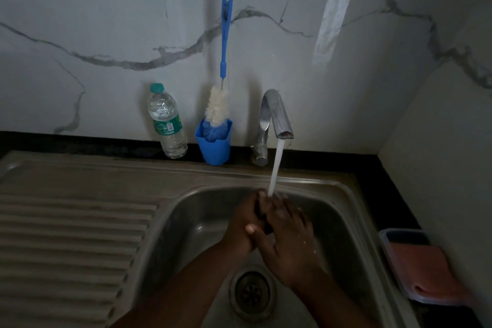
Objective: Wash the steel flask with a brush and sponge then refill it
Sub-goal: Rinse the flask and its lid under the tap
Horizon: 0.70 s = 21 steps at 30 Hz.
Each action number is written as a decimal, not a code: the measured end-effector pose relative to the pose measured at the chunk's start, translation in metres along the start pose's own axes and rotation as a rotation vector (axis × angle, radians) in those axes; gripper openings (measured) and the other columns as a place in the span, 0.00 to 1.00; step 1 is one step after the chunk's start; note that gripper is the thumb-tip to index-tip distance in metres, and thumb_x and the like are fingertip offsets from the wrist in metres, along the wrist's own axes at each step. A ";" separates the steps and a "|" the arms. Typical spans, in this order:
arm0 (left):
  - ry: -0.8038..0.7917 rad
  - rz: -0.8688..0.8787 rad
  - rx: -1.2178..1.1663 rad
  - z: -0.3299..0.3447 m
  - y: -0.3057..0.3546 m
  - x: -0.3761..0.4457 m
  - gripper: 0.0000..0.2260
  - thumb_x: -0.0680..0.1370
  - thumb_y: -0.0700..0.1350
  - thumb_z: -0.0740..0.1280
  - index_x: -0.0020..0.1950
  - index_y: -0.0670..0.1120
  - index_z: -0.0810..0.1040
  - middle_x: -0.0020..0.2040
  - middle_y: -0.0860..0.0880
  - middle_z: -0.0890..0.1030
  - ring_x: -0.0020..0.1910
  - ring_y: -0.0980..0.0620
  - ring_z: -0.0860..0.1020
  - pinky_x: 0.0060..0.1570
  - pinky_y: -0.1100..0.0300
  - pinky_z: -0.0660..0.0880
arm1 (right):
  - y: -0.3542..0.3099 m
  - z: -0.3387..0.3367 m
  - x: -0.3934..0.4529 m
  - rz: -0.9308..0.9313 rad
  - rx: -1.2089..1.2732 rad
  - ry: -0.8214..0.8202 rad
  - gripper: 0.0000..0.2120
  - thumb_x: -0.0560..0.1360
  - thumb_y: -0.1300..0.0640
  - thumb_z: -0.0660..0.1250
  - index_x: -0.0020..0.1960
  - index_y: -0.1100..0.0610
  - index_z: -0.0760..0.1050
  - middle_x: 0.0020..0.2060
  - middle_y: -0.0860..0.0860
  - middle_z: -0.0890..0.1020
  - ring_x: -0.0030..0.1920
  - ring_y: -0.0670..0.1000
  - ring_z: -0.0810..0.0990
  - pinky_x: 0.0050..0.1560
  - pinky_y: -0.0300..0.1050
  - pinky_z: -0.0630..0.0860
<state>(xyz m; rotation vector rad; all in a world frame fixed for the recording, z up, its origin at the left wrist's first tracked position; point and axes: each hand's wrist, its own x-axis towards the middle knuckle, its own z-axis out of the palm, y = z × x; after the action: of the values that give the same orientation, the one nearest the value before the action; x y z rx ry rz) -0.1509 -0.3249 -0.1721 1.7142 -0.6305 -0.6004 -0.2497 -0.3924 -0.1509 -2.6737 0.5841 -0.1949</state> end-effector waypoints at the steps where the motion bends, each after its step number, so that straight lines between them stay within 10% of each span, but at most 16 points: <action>1: -0.020 -0.013 -0.021 -0.002 0.004 0.001 0.06 0.79 0.40 0.66 0.51 0.51 0.76 0.48 0.52 0.80 0.42 0.63 0.81 0.40 0.73 0.75 | 0.003 -0.001 -0.002 -0.003 0.013 0.016 0.46 0.63 0.23 0.26 0.76 0.39 0.47 0.77 0.39 0.50 0.77 0.44 0.45 0.76 0.50 0.45; 6: 0.030 0.014 0.052 0.007 -0.012 -0.001 0.11 0.76 0.42 0.70 0.57 0.52 0.77 0.52 0.51 0.82 0.51 0.60 0.81 0.52 0.66 0.77 | 0.009 0.005 0.012 0.193 0.454 0.082 0.28 0.75 0.29 0.47 0.67 0.42 0.70 0.66 0.42 0.73 0.66 0.41 0.70 0.69 0.48 0.68; 9: -0.012 -0.023 0.006 0.012 -0.014 -0.003 0.17 0.72 0.44 0.75 0.56 0.58 0.75 0.52 0.54 0.81 0.51 0.63 0.79 0.47 0.71 0.75 | 0.003 0.002 0.033 0.422 1.001 0.019 0.10 0.80 0.52 0.61 0.54 0.54 0.79 0.47 0.52 0.83 0.49 0.49 0.81 0.52 0.40 0.77; 16: 0.114 -0.204 -0.342 0.004 -0.020 0.010 0.24 0.67 0.41 0.79 0.61 0.46 0.74 0.52 0.48 0.81 0.49 0.54 0.81 0.44 0.64 0.77 | 0.011 0.000 0.034 0.686 1.650 -0.115 0.12 0.77 0.59 0.63 0.58 0.60 0.79 0.51 0.60 0.84 0.53 0.59 0.82 0.55 0.53 0.78; 21: 0.132 -0.156 -0.204 0.008 -0.022 -0.001 0.20 0.69 0.44 0.78 0.55 0.56 0.73 0.53 0.52 0.82 0.52 0.56 0.81 0.52 0.59 0.78 | 0.009 0.007 0.029 0.752 1.857 -0.126 0.13 0.75 0.57 0.66 0.55 0.63 0.80 0.47 0.61 0.84 0.44 0.56 0.83 0.48 0.50 0.79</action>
<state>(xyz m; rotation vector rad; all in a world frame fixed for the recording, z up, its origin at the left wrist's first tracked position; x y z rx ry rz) -0.1548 -0.3250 -0.1953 1.6050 -0.3319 -0.6325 -0.2253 -0.4097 -0.1600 -0.6169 0.7263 -0.1815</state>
